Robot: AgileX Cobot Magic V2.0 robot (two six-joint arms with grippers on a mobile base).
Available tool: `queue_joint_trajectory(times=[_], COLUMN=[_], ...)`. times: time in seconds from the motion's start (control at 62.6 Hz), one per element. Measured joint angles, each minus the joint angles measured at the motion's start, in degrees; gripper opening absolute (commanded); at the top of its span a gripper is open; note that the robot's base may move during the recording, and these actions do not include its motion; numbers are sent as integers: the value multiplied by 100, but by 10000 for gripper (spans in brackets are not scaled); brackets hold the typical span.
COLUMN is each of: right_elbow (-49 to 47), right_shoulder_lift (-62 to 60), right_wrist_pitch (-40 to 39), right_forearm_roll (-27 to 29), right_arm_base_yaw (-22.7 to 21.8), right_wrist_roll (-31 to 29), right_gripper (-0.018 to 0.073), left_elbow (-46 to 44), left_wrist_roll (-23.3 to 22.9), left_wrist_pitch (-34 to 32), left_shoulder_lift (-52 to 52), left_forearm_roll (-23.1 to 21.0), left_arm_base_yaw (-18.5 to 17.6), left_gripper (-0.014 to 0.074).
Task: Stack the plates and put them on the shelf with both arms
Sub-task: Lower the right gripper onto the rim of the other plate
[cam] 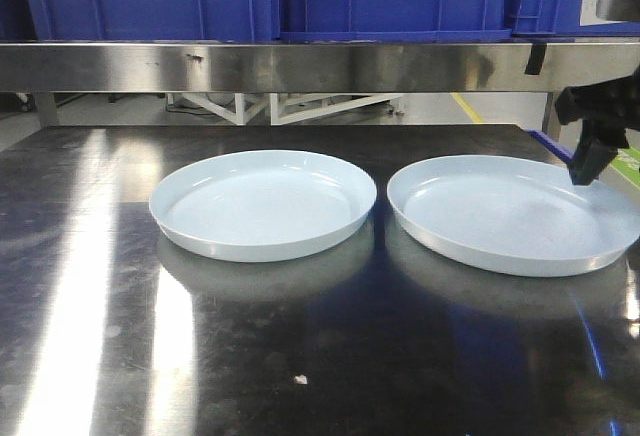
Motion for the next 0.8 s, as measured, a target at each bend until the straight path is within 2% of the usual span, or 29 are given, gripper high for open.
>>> queue_joint_trajectory(times=[0.192,0.623,0.719,0.799], right_elbow=[-11,-45,-50,-59], right_shoulder_lift=[135,332,332,332], right_wrist_pitch=[0,0,0,0], right_forearm_roll=[0,22,22,35], right_arm_base_yaw=[-6,-6,-6,-6], right_wrist_roll=[0,0,0,0], right_gripper=[454,440,350,173], left_elbow=[0,0,0,0], left_wrist_roll=[0,0,0,0], left_wrist_pitch=[0,0,0,0], left_shoulder_lift=[0,0,0,0], left_forearm_roll=[0,0,0,0], left_arm_base_yaw=[0,0,0,0], left_gripper=[101,101,101,101])
